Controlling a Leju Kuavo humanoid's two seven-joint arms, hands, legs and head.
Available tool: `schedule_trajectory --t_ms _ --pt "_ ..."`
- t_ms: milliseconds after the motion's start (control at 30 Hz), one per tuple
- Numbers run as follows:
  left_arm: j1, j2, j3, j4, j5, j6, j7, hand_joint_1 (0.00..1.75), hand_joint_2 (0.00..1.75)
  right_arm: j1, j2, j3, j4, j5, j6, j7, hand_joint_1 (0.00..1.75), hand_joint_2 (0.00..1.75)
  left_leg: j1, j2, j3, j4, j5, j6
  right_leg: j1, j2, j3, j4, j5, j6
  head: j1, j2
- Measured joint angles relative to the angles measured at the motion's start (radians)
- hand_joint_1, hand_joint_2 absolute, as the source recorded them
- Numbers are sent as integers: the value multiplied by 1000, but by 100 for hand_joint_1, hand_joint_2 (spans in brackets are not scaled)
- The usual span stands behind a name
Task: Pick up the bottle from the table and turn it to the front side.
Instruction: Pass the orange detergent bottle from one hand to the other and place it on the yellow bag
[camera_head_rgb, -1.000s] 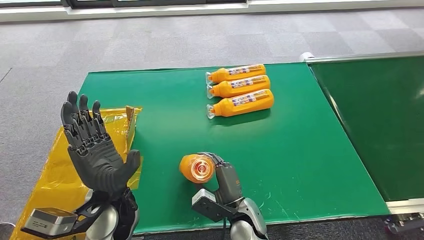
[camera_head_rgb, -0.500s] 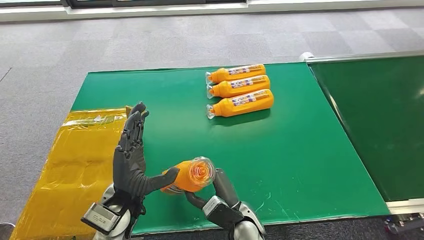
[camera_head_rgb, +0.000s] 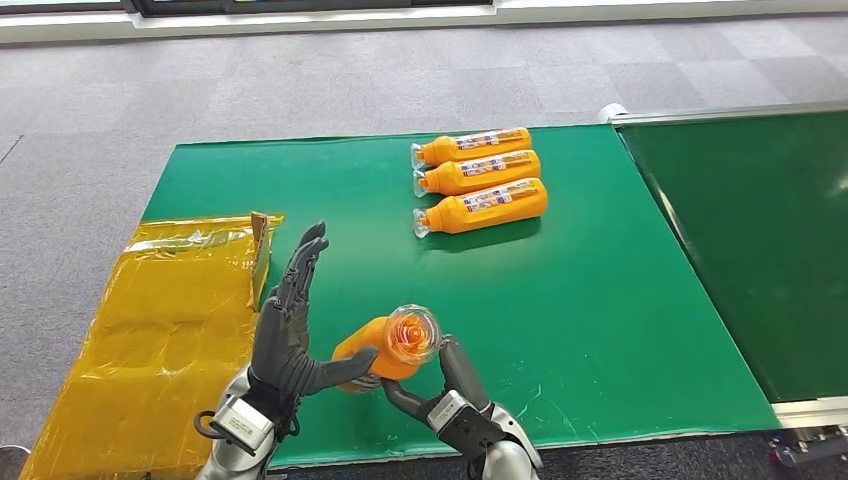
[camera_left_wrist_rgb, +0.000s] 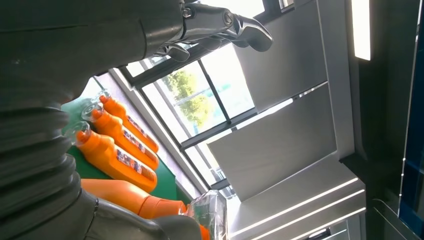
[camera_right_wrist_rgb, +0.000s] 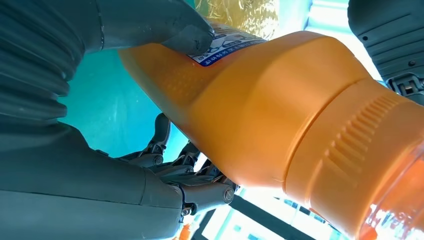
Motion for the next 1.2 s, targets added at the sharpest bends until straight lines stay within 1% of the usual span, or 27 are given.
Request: schedule_trajectory --t_ms 300,433,533,700,800,1000,1100,1200 --pt "1 6 0 19 -52 -5 5 0 175 0 -4 0 0 -1 3 0 175 175 0 0 0 0 0 0 0 0 0 0 0 0 0 0" --pt "0 17 -16 40 -152 -42 7 0 175 -1 -5 0 6 -1 8 -2 175 175 0 0 0 0 0 0 0 0 0 0 0 0 0 0" --pt "-2 26 -40 64 -175 -72 3 0 175 -3 -5 0 13 -4 10 -6 175 175 0 0 0 0 0 0 0 0 0 0 0 0 0 0" --pt "-12 41 -81 104 -182 -128 -1 0 175 -9 -6 0 28 -14 6 -8 175 175 0 0 0 0 0 0 0 0 0 0 0 0 0 0" --pt "-20 49 -94 121 -180 -151 -2 0 175 -10 -7 -1 36 -15 3 -8 175 175 0 0 0 0 0 0 0 0 0 0 0 0 0 0" --pt "-45 69 -115 155 -148 -228 -7 0 175 -12 -12 -1 61 -19 0 -8 175 175 0 0 -1 0 0 0 0 0 0 0 0 0 0 0" --pt "-50 75 -119 167 -138 -239 -8 0 175 -16 -12 -1 75 -19 -5 -8 175 175 0 0 -1 0 0 0 0 0 0 0 0 0 0 0" --pt "-52 76 -121 175 -134 -229 -7 0 175 -20 -12 -1 90 -18 -10 -8 175 175 0 0 -1 0 0 0 0 0 0 0 0 0 0 0"
